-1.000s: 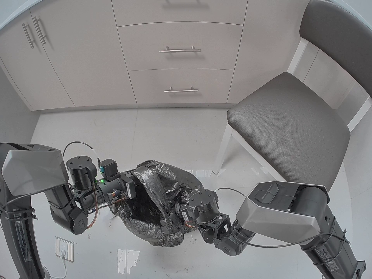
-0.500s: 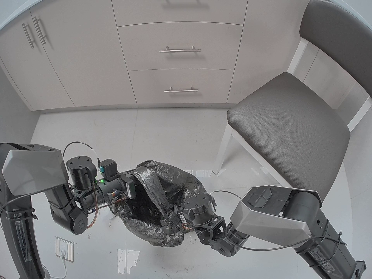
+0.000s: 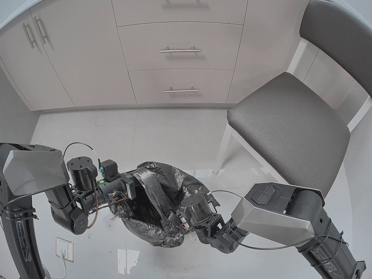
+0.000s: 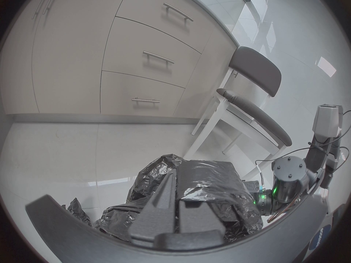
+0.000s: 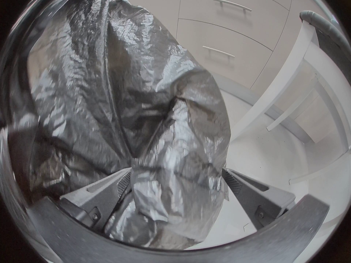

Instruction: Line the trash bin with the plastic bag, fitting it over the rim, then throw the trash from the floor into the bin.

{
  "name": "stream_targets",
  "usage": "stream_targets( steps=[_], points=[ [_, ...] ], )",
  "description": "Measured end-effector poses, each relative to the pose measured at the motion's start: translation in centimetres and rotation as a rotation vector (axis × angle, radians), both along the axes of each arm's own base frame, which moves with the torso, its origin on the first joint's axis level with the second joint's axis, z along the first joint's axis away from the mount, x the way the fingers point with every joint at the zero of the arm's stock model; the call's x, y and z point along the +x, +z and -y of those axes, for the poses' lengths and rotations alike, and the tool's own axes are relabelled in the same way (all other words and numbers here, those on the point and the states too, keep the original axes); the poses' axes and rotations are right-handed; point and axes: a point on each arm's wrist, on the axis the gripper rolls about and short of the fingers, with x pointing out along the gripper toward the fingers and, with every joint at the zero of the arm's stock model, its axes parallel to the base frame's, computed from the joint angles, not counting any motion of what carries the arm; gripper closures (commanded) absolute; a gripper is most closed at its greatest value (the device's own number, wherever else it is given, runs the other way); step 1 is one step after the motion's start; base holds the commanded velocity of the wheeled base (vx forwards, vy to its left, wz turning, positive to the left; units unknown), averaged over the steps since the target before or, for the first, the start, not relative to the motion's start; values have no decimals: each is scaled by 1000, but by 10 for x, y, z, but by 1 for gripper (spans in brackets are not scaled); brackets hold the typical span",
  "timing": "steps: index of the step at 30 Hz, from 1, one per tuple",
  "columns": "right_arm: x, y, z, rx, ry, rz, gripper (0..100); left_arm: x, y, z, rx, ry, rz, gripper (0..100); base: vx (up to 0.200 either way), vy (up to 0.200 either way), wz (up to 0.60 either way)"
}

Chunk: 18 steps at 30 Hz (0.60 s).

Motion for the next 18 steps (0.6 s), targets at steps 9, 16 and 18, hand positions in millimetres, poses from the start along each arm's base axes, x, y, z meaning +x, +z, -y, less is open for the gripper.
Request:
stream_targets(
  steps=[9, 16, 18],
  points=[
    [6, 25, -7, 60, -1, 50, 0, 0, 0, -1, 1, 2, -2, 100, 0, 0, 0],
    [-3, 48, 2, 83, -9, 51, 0, 0, -1, -1, 1, 4, -4, 100, 0, 0, 0],
    [-7, 56, 9, 87, -18, 46, 0, 0, -1, -2, 1, 5, -4, 100, 0, 0, 0]
  ],
)
